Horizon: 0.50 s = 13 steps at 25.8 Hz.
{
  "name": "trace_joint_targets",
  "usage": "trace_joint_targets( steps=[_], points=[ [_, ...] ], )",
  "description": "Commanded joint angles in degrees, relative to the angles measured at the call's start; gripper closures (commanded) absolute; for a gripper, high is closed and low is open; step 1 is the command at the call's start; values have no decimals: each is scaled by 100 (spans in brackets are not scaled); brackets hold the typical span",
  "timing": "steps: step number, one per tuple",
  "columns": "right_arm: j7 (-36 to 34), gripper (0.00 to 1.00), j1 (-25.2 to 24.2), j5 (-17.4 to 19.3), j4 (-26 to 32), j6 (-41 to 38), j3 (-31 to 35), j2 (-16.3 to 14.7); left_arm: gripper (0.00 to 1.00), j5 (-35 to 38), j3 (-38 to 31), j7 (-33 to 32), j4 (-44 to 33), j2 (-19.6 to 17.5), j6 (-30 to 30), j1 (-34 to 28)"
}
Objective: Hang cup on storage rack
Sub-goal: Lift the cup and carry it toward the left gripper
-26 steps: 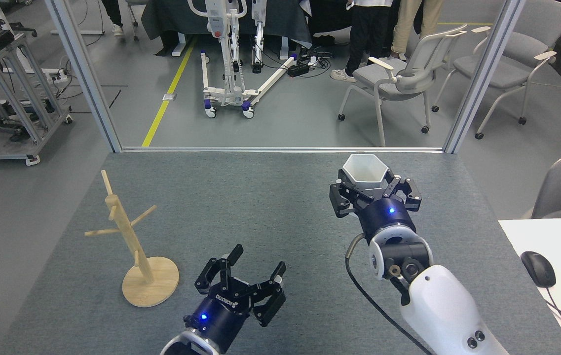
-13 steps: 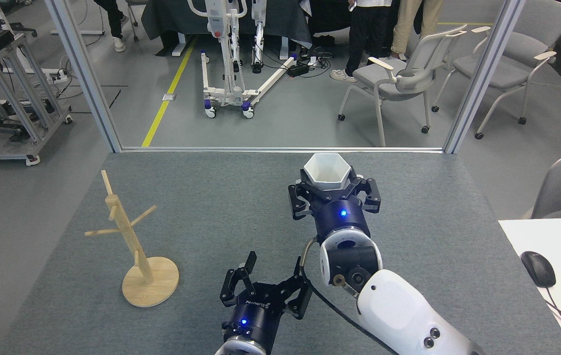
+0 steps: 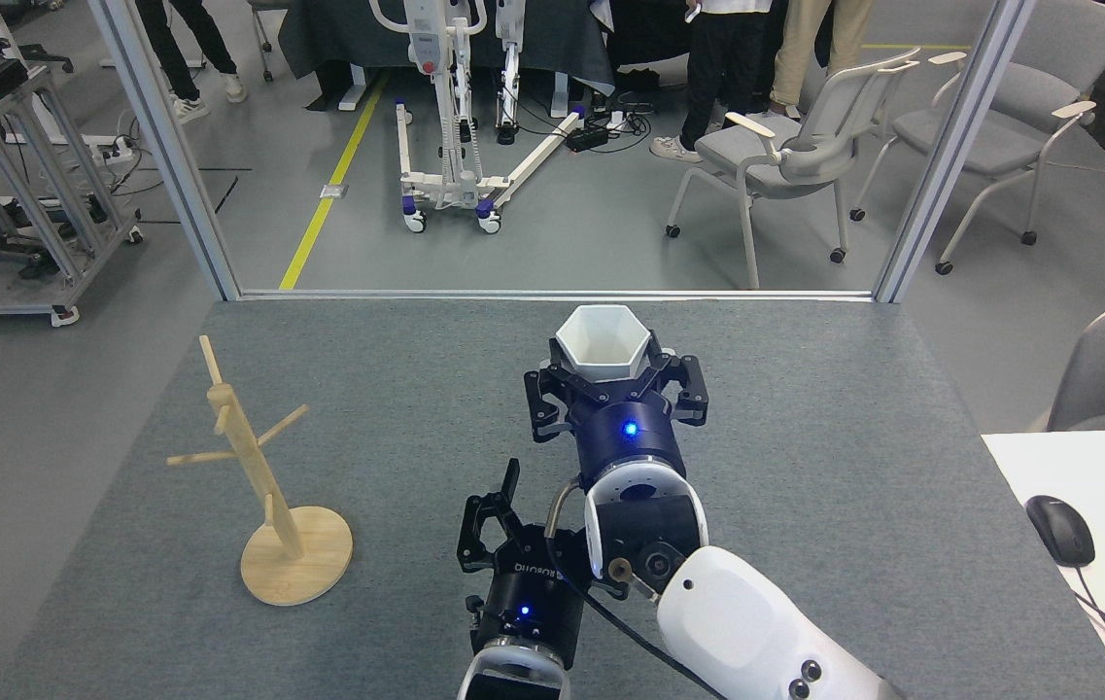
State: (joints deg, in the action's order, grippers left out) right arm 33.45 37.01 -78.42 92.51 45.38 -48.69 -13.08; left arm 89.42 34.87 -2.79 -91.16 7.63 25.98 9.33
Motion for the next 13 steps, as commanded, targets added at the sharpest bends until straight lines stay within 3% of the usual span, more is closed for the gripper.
trace_joint_targets(
  steps=[1,13],
  points=[
    [4,100,-19,-6,-5,-3,-9,130,2,14,29,-73,55,11,4,77],
    [276,100,-388,-841,21,15,-176,587,2,-83,73,-266,468,11,-40,666]
  ],
)
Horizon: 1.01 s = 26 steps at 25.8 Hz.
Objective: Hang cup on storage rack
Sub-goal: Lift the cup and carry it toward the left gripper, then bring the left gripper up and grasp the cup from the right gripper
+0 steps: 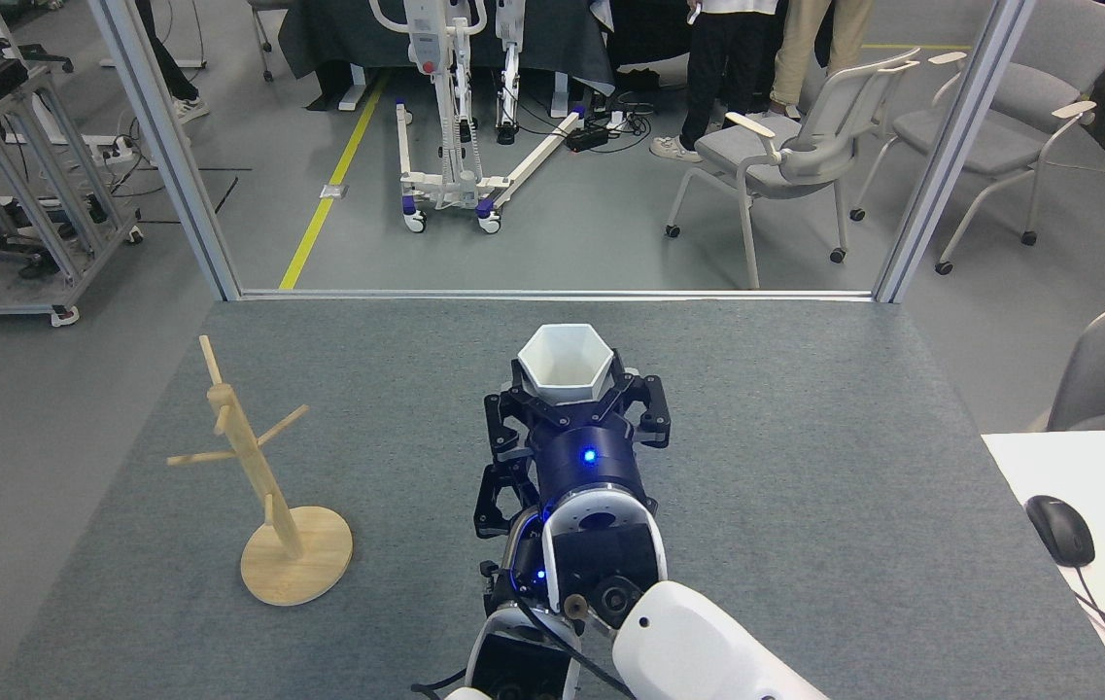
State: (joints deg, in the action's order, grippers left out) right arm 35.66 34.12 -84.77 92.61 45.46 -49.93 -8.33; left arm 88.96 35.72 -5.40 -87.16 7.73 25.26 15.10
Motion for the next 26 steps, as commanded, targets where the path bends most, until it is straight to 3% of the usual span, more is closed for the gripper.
trace_joint_targets(
  steps=[1,17,26],
  points=[
    [56,100,-160,-268,12,6,-61,148,1,-37,-21,4,67,0,49,116],
    [64,100,-371,-426,3,103,-166,526,1,-230,-92,4,577,0,23,476],
    [64,100,-380,-426,3,112,-166,508,1,-230,-100,4,753,0,58,476]
  ],
)
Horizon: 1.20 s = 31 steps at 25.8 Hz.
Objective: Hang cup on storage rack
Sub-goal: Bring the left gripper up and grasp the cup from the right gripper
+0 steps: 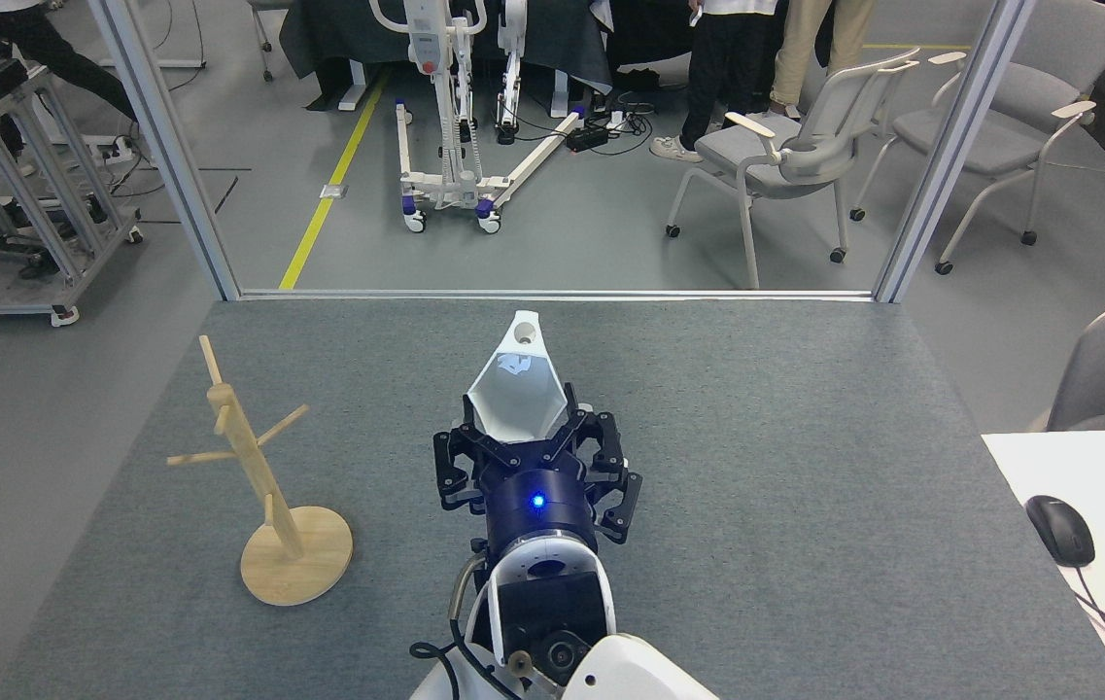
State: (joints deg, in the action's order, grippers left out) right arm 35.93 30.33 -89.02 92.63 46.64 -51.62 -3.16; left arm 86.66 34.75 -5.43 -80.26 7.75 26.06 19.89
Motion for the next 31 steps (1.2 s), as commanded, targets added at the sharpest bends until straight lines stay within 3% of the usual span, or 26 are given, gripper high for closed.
trace_joint_targets(
  steps=[1,6,11,18,23,27,31],
  points=[
    [37,100,-1,-1,-9,11,2,-18,1,9,-3,7,72,-2,-22,-2],
    [37,100,-28,-1,-9,108,2,-18,1,0,-82,7,248,-2,-5,-2],
    [37,100,-10,-1,-9,117,20,-62,1,-229,-161,218,239,-10,461,-29],
    [37,100,-10,8,-9,231,46,-124,0,-1169,-161,2195,389,-2,452,-38],
    [37,100,-28,8,-9,275,20,-88,0,-1169,-100,2555,819,-2,470,-38],
    [37,100,-28,8,-9,275,11,-62,0,-1178,357,3259,1276,-2,470,-38],
    [37,100,-28,8,-9,275,11,-62,0,-1178,392,3399,1355,7,435,-38]
  ],
)
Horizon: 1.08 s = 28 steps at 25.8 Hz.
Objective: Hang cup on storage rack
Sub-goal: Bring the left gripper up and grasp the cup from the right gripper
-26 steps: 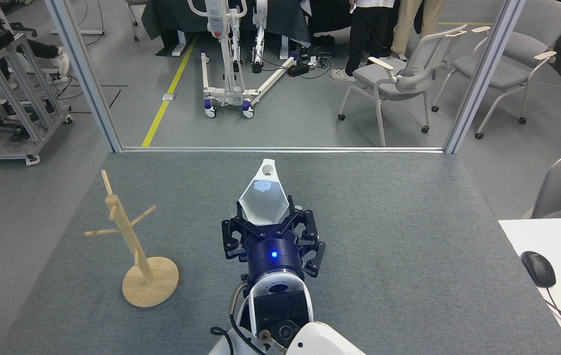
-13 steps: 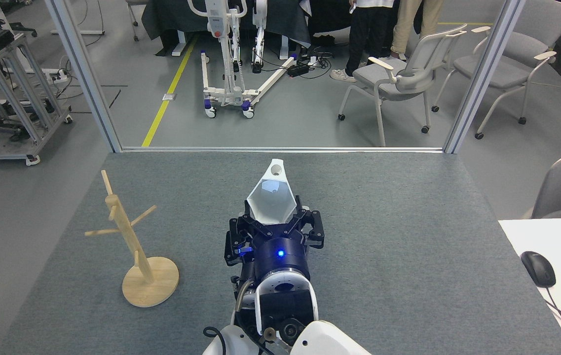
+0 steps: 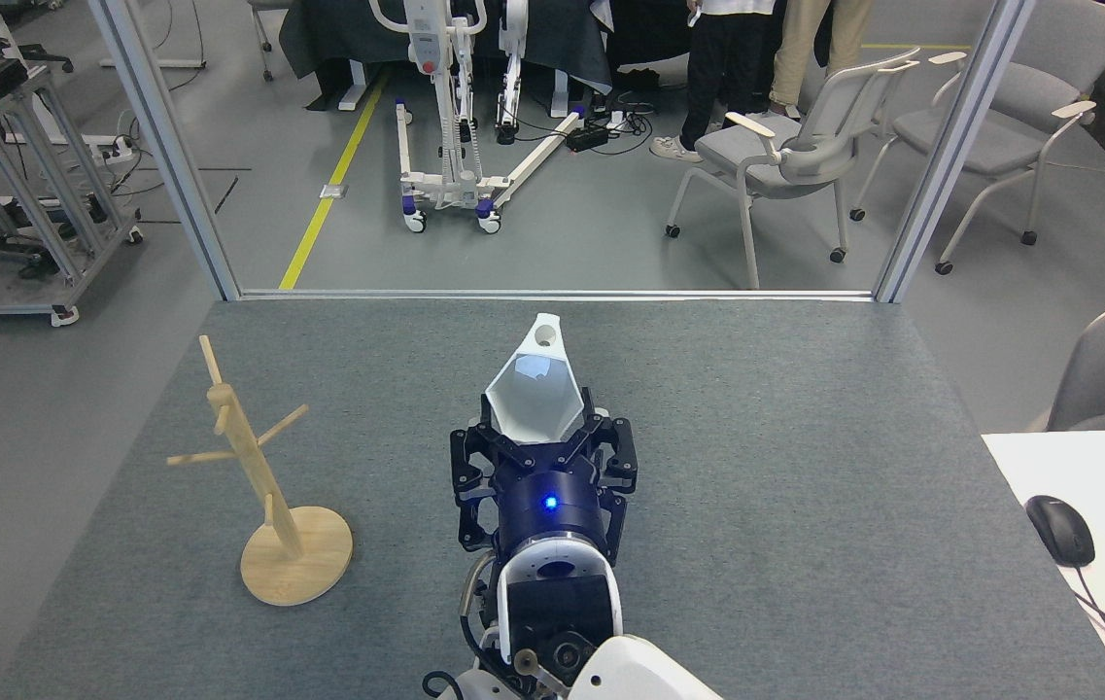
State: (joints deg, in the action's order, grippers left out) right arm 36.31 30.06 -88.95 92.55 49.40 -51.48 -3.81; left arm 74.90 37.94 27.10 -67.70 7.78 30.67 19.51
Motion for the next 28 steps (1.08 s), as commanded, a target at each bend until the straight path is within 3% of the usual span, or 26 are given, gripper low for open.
trace_joint_targets(
  steps=[1,11,15,28],
  points=[
    [-1,100,0,0,0,-1,-2,3,0,-2,73,181,117,4,-17,0],
    [245,100,0,0,-9,35,-2,12,0,-503,82,691,345,4,-17,97],
    [632,100,9,-9,0,79,-2,64,0,-854,82,726,424,4,-53,317],
    [992,100,0,-88,53,87,-20,266,1,-978,82,656,468,13,-334,923]
  ],
)
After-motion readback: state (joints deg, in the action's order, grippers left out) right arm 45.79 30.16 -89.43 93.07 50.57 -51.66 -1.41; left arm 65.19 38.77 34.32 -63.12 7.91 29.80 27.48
